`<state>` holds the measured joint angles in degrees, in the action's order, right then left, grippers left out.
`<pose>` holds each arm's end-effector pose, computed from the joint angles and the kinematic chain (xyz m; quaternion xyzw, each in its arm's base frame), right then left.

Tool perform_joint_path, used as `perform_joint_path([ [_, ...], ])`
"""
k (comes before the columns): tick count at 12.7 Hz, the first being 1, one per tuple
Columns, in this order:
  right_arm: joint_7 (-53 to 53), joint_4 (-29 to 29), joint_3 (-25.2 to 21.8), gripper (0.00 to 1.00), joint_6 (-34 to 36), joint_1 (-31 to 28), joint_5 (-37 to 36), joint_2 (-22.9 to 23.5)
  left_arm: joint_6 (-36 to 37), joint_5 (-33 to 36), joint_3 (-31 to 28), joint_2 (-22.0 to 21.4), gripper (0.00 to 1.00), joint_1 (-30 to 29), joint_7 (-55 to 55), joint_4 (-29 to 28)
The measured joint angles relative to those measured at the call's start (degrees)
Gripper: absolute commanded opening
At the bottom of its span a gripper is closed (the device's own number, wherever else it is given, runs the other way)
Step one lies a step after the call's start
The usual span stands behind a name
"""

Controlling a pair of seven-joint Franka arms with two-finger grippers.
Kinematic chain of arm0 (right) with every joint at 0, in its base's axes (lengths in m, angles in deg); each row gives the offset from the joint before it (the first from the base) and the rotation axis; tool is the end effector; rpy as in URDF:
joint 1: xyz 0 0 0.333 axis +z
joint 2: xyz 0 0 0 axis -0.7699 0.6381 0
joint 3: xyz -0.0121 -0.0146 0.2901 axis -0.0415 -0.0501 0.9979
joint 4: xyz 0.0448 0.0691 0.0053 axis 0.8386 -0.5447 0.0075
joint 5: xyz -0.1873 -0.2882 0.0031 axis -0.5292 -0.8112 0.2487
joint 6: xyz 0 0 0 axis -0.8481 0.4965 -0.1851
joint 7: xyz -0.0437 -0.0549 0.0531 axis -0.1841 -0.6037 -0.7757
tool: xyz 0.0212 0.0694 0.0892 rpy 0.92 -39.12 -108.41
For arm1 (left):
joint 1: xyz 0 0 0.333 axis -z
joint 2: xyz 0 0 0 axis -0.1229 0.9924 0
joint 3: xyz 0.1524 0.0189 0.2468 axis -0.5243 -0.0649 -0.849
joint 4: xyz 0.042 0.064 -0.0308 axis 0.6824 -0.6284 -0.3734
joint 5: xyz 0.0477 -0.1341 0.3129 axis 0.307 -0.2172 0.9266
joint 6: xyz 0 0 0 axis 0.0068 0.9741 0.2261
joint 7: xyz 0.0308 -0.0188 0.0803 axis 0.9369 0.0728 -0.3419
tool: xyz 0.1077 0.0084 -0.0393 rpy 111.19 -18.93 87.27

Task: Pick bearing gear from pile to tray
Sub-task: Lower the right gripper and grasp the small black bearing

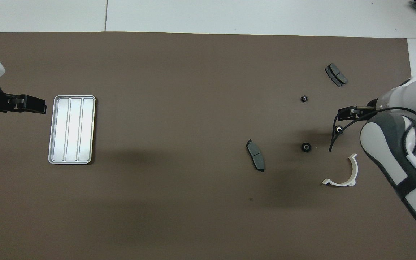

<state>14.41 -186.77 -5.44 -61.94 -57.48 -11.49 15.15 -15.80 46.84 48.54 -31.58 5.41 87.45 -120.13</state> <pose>0.5459 -0.0574 0.3594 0.9980 -0.0602 0.0211 0.0050 0.5220 -0.0163 0.5410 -0.9982 0.0503 -0.0328 0.0057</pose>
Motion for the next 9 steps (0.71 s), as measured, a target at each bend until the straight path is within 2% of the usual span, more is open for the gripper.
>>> perform_joint_path([
  [4,0.00,-2.58,0.01,1.00,-6.81,0.00,0.00,2.89,0.00,0.00,0.00,0.04,1.00,0.00,0.00,-0.20],
  [7,0.00,-3.89,0.02,0.95,-7.54,0.00,0.00,3.71,0.00,0.00,0.03,0.05,1.00,0.00,0.00,-0.20],
  [8,0.00,-4.46,0.03,0.91,-7.64,0.01,0.00,3.82,0.00,0.00,0.03,0.05,1.00,0.00,0.00,-0.20],
  [9,0.00,-5.03,0.06,0.82,-8.46,0.02,0.00,3.91,0.00,0.00,0.03,0.05,1.00,0.00,0.00,-0.20],
])
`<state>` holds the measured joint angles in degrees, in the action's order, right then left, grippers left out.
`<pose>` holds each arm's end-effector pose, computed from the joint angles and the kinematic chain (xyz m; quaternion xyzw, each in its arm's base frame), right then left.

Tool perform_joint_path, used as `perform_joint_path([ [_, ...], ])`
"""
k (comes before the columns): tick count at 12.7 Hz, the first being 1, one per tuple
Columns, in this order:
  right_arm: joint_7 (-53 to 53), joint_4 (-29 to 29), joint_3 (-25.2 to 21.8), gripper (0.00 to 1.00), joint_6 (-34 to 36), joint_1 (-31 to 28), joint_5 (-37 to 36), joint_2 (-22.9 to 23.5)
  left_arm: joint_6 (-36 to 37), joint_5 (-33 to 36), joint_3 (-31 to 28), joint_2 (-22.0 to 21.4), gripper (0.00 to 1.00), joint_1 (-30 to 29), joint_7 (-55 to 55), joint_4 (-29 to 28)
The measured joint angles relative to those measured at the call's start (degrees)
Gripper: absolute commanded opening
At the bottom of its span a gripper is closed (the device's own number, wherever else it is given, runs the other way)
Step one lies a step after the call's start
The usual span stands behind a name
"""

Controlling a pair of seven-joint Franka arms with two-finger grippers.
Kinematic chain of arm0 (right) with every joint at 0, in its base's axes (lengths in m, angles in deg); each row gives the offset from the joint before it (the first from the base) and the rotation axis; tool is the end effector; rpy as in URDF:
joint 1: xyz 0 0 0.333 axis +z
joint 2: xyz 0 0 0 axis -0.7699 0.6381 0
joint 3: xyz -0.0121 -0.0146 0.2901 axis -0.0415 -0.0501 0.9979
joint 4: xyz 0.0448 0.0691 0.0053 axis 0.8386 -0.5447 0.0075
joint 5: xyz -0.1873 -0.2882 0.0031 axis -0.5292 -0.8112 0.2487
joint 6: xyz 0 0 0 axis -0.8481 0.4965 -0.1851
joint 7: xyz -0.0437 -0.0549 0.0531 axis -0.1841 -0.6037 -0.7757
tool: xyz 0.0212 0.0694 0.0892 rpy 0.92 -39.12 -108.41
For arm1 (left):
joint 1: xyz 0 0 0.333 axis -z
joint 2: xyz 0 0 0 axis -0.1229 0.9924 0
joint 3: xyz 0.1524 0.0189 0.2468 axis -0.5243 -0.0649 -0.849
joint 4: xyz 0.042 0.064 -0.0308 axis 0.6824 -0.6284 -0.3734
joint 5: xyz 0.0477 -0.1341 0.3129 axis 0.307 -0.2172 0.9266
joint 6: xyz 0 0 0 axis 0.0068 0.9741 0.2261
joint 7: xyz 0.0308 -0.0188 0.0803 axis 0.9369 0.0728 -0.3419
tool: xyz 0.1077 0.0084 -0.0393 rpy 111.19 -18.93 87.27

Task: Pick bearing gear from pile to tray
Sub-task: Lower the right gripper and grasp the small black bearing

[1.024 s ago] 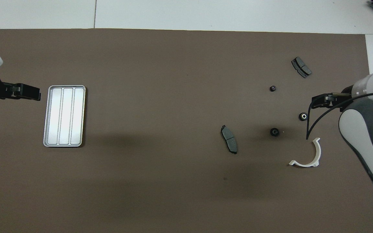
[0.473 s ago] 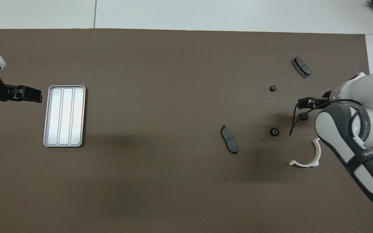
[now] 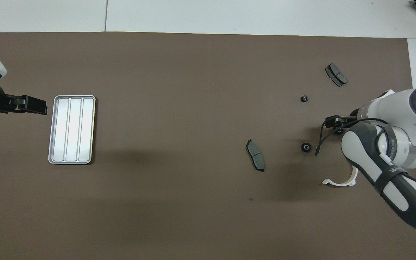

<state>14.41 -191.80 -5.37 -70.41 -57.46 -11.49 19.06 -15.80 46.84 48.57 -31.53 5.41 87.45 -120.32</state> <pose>0.5390 -0.0554 0.3008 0.9981 -0.0587 0.0170 0.0031 0.5219 -0.0166 0.5391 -0.9982 0.0506 -0.0308 0.0056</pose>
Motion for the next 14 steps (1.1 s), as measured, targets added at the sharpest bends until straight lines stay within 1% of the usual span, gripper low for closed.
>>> perform_joint_path([
  [1,0.00,-0.68,0.03,0.72,-1.52,0.00,0.00,0.09,0.00,0.00,0.00,0.00,1.00,0.00,0.00,0.00],
  [2,0.00,-1.32,0.03,0.65,-2.75,0.00,0.00,0.17,0.00,0.00,0.00,0.00,1.00,0.00,0.00,0.00],
  [3,0.00,-1.77,0.03,0.63,-3.51,0.00,0.00,0.21,0.00,0.00,0.00,0.00,1.00,0.00,0.00,0.00],
  [4,0.00,-1.96,0.03,0.56,-3.74,0.00,0.00,0.23,0.00,0.00,0.00,0.00,1.00,0.00,0.00,0.00],
  [7,0.00,-2.01,0.03,0.14,-3.76,0.00,0.00,0.23,0.00,0.00,0.00,0.00,1.00,0.00,0.00,0.00],
  [8,0.00,-2.00,0.02,0.08,-3.76,0.00,-0.04,0.21,0.00,0.00,0.00,0.00,1.00,0.00,0.00,0.00],
  [10,0.00,-1.99,0.07,0.07,-3.75,0.04,-0.09,0.08,0.00,0.00,0.00,0.00,1.00,0.00,0.00,0.00],
  [12,0.00,-1.99,0.27,0.02,-3.46,0.10,-0.09,0.04,0.00,0.00,0.00,0.00,1.00,0.00,0.00,0.00],
  [14,0.00,-1.98,0.34,0.00,-3.12,0.14,-0.09,-0.13,0.00,0.00,0.00,0.00,1.00,0.00,0.00,0.00],
])
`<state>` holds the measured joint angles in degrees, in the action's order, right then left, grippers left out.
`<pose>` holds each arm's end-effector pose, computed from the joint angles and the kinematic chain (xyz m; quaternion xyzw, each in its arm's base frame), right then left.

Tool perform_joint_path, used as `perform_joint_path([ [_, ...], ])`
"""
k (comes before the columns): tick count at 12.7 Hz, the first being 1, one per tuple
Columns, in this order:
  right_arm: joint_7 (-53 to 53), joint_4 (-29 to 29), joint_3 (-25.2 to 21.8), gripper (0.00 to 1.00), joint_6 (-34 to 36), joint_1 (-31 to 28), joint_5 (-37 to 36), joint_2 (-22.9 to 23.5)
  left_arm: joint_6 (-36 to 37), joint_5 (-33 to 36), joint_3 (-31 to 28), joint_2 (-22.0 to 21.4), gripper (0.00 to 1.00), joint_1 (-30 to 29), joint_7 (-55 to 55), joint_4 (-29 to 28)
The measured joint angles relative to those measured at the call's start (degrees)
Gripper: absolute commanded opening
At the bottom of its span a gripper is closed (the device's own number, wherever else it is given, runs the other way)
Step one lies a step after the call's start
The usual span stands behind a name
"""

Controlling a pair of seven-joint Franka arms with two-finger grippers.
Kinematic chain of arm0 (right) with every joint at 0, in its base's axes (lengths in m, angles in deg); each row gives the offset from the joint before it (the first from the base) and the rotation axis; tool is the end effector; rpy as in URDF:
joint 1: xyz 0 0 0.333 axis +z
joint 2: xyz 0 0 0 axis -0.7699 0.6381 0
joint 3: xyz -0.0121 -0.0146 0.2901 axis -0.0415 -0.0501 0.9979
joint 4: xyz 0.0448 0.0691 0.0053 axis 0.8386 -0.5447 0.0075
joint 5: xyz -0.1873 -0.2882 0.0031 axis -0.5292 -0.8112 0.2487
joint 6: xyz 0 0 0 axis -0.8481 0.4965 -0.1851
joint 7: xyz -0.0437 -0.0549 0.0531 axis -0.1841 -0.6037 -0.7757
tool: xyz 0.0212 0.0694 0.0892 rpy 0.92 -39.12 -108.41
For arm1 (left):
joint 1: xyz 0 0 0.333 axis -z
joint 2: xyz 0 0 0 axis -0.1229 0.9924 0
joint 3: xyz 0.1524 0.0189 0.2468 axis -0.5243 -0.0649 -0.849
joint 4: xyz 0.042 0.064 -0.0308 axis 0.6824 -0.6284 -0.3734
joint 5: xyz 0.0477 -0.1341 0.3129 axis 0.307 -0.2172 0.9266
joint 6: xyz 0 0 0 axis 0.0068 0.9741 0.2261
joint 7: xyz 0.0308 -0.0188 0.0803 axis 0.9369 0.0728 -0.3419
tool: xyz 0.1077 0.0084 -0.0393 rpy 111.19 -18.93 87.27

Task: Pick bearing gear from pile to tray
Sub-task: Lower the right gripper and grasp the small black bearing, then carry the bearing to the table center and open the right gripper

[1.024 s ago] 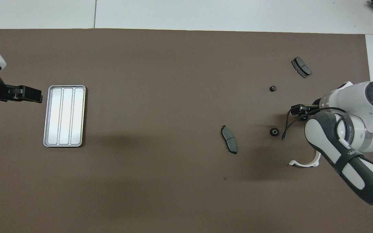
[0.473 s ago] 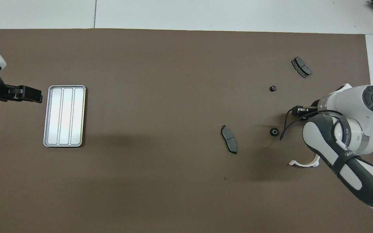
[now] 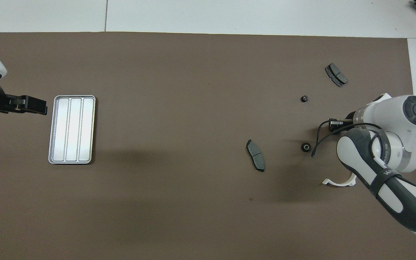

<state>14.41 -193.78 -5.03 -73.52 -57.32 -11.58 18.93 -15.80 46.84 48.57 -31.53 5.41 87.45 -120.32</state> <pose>0.5354 -0.0503 0.2939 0.9982 -0.0538 0.0281 0.0029 0.5219 -0.0166 0.5391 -0.9982 0.0506 -0.0308 0.0056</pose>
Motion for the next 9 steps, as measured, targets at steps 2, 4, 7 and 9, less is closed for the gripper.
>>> perform_joint_path([
  [2,-0.04,0.34,0.16,0.00,0.71,0.08,0.00,-0.66,0.00,0.00,0.00,0.00,1.00,0.00,0.00,0.00],
  [4,-1.72,1.81,0.46,0.00,3.22,1.23,0.02,-1.58,0.00,0.00,0.00,0.00,1.00,0.00,0.00,0.00],
  [7,-11.91,5.08,0.75,0.00,6.54,7.34,0.03,-2.07,0.00,0.00,0.00,0.00,1.00,0.00,0.00,0.00],
  [9,-19.32,6.51,0.86,0.00,6.64,12.01,0.03,-1.99,0.00,0.00,0.00,0.00,1.00,0.00,0.00,0.00],
])
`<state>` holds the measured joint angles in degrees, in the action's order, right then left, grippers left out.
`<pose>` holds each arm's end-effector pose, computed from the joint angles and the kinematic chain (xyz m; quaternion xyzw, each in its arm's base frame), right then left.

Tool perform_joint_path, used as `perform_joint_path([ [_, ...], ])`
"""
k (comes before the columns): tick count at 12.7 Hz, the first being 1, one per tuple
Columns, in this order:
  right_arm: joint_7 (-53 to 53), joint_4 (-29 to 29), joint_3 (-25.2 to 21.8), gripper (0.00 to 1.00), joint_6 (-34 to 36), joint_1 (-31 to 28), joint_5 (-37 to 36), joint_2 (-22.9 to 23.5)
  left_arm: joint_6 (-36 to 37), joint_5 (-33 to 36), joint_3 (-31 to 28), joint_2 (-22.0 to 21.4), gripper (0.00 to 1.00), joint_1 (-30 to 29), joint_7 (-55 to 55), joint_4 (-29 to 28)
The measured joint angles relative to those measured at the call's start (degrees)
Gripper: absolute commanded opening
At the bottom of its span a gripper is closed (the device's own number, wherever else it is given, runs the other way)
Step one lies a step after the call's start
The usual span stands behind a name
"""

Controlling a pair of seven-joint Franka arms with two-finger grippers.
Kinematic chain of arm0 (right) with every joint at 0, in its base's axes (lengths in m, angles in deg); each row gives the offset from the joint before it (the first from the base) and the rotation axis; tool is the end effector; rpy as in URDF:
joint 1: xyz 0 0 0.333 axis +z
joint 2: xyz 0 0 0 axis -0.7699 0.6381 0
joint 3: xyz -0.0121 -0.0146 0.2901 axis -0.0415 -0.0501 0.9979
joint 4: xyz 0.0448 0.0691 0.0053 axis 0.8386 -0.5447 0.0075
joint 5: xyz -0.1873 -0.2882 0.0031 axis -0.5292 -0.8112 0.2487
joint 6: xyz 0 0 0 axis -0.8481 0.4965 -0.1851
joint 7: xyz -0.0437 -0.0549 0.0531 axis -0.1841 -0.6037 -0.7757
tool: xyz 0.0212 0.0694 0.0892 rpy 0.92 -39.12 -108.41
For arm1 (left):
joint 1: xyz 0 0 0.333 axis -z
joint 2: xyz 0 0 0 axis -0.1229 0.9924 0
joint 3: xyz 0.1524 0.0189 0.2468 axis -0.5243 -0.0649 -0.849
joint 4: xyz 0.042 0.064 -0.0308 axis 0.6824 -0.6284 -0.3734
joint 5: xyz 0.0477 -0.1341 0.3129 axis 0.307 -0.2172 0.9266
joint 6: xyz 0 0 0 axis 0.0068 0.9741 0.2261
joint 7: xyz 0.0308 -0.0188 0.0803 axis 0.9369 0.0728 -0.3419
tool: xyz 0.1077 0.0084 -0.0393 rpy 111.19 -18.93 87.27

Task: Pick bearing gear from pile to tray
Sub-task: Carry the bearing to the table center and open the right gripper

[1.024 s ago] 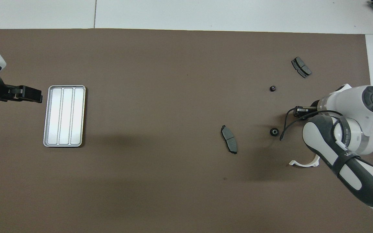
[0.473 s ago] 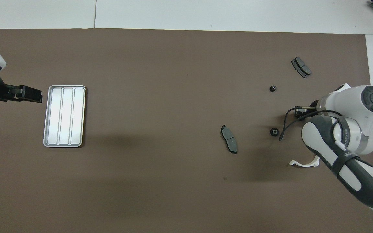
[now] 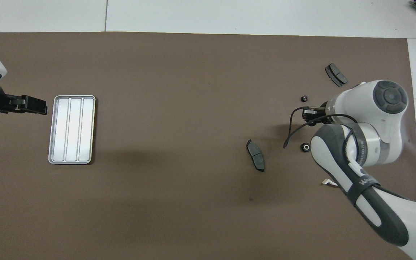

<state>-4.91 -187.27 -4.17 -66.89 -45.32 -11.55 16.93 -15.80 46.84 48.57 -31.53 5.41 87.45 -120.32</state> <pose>0.5522 0.0718 0.3470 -0.9928 0.1111 -0.0436 0.0096 0.5219 -0.0166 0.5391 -0.9982 0.0506 -0.0308 0.0056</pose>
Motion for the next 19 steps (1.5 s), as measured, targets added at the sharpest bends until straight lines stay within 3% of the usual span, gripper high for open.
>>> perform_joint_path([
  [6,-20.01,7.61,0.15,0.00,1.89,11.71,0.07,3.55,0.00,0.00,0.00,0.00,1.00,0.00,0.00,0.00],
  [11,-36.37,21.38,0.07,0.00,5.65,22.15,0.00,13.84,0.00,0.00,0.00,0.00,1.00,0.00,0.00,0.00],
  [14,-43.11,28.01,0.00,0.00,5.63,25.49,-0.04,20.48,-0.02,0.00,0.02,0.00,1.00,0.00,0.00,0.00],
  [19,-48.01,31.55,0.06,0.03,5.22,30.04,0.14,23.28,-0.02,0.00,0.08,0.19,1.00,0.04,0.00,-0.01],
])
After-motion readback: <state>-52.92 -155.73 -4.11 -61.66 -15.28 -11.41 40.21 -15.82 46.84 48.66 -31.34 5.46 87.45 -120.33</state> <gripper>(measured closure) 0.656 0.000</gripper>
